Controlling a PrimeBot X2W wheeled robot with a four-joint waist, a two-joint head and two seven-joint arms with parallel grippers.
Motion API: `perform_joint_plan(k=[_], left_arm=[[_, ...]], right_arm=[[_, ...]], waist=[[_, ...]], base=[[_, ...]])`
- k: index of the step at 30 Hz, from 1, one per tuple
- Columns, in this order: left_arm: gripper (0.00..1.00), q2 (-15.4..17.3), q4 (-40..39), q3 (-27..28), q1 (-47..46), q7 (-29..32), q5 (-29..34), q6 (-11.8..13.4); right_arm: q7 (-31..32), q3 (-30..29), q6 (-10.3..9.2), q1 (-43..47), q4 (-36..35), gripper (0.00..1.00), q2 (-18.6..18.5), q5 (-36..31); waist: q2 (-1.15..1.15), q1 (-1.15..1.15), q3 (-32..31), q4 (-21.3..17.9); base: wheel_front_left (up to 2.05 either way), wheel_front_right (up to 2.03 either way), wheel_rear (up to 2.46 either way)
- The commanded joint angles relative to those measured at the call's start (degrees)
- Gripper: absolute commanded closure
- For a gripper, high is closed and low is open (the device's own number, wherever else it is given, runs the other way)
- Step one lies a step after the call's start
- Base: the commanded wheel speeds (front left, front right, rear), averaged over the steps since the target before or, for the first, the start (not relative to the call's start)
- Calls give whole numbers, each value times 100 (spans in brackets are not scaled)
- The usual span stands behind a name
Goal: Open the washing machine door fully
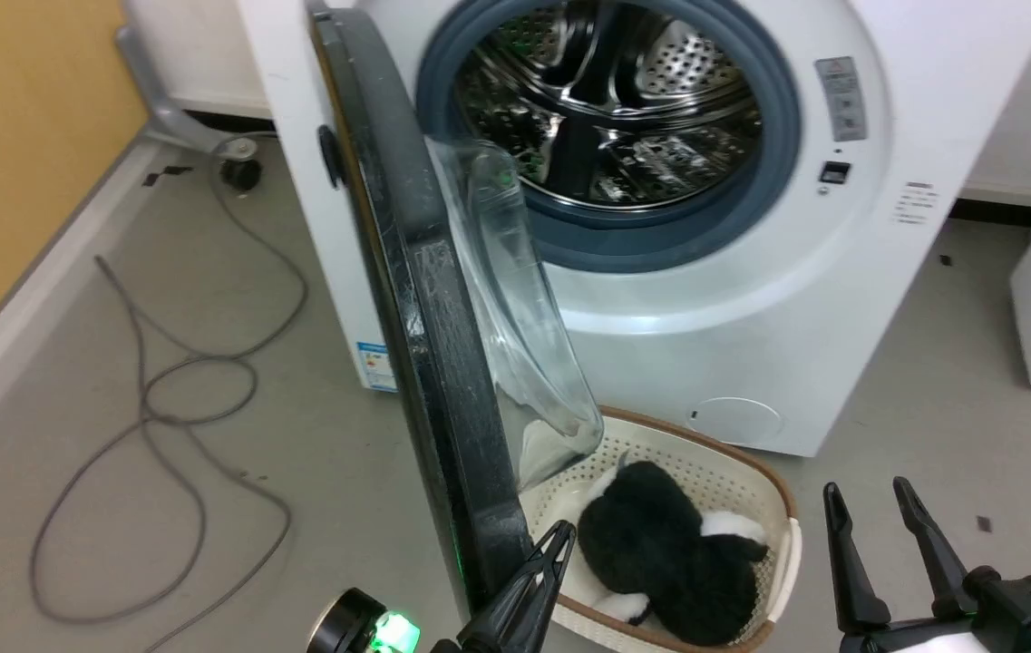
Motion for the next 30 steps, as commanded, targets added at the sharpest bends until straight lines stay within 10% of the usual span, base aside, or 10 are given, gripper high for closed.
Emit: perform_joint_plan(k=[1, 30], left_arm=[[100, 31, 5, 79, 55, -25, -25, 48], [100, 451, 51, 1309, 212, -25, -408, 398]], right_arm=[[-25, 9, 5, 35, 16, 0, 23, 20], [-25, 113, 5, -42, 47, 0, 23, -28]], waist=[[0, 0, 4, 96], [0, 0, 142, 1691]], base=[[0, 0, 0], [0, 0, 0]])
